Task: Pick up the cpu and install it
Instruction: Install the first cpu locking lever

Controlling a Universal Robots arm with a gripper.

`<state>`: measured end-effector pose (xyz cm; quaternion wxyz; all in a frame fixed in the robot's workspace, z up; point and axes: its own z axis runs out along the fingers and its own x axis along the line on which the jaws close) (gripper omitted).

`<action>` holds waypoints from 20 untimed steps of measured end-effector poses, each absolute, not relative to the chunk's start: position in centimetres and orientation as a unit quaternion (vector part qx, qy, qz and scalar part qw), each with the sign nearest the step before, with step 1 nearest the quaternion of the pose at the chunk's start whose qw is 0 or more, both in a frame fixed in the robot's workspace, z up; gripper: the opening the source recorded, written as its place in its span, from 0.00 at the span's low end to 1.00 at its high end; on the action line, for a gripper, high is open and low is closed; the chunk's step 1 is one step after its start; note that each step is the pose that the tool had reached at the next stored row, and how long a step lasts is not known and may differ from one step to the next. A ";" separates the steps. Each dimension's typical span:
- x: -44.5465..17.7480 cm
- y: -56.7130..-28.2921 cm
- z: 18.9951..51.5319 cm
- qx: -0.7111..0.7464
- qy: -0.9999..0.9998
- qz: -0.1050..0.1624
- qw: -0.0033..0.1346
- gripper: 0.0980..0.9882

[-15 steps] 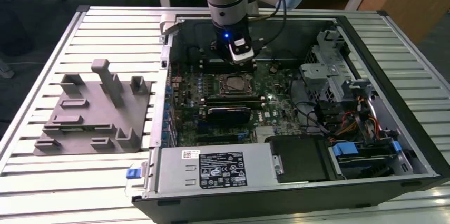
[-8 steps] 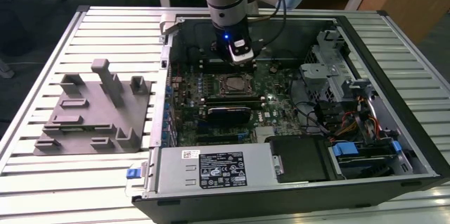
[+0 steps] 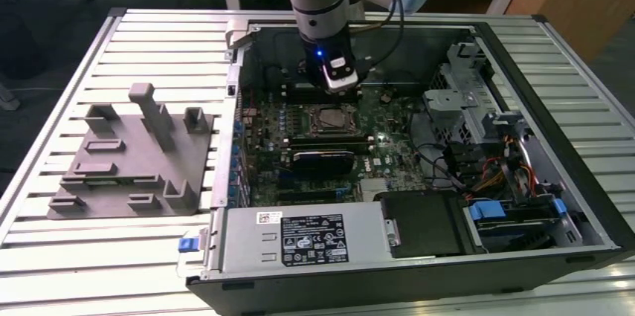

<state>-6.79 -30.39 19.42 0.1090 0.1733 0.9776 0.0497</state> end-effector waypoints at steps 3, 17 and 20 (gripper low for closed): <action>-6.8 -30.4 19.3 0.173 0.977 0.050 0.110 0.01; -6.8 -30.4 19.2 0.174 0.977 0.054 0.110 0.01; -6.8 -30.4 19.3 0.174 0.977 0.055 0.110 0.01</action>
